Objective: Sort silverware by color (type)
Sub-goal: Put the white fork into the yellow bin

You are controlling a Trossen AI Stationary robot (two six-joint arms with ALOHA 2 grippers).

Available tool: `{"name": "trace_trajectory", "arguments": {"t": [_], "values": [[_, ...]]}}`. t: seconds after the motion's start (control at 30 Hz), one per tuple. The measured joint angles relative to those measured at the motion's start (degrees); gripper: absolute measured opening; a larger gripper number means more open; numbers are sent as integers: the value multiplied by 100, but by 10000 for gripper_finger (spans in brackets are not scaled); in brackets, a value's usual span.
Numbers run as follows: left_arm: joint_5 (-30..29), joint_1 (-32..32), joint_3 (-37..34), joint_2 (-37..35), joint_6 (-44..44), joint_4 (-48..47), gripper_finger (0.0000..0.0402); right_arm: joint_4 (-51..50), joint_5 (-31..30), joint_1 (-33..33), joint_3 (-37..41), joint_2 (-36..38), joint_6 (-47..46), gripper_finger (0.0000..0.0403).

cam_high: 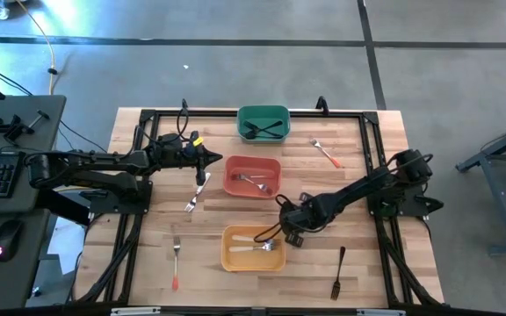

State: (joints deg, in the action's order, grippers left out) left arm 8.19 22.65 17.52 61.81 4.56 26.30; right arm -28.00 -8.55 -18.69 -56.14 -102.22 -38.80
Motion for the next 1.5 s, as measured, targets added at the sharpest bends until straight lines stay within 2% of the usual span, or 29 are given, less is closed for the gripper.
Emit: {"name": "trace_trajectory", "arguments": {"t": [0.27,0.5,0.77,0.9,1.03,1.13,1.3,1.5], "values": [[0,0,0,0,0,-8,1,-463,-50,-141,-257,33,272,3],[2,0,0,1,0,-28,1,-1321,-483,-418,-1125,140,265,0],[0,-13,0,-1,2,-74,1,-2734,-829,-645,-2480,187,-222,0],[0,-13,0,1,5,-74,1,-3199,-781,-745,-2799,193,-73,0],[0,-13,0,0,8,-83,1,-3451,-909,-807,-2370,193,269,14],[0,-13,0,1,9,-101,1,-3195,-914,-736,-1705,193,353,43],[0,-15,0,1,9,-101,1,-1802,-756,-476,-651,193,801,111],[0,-14,0,1,9,-98,1,-501,-726,-206,-185,193,1394,160]]}}
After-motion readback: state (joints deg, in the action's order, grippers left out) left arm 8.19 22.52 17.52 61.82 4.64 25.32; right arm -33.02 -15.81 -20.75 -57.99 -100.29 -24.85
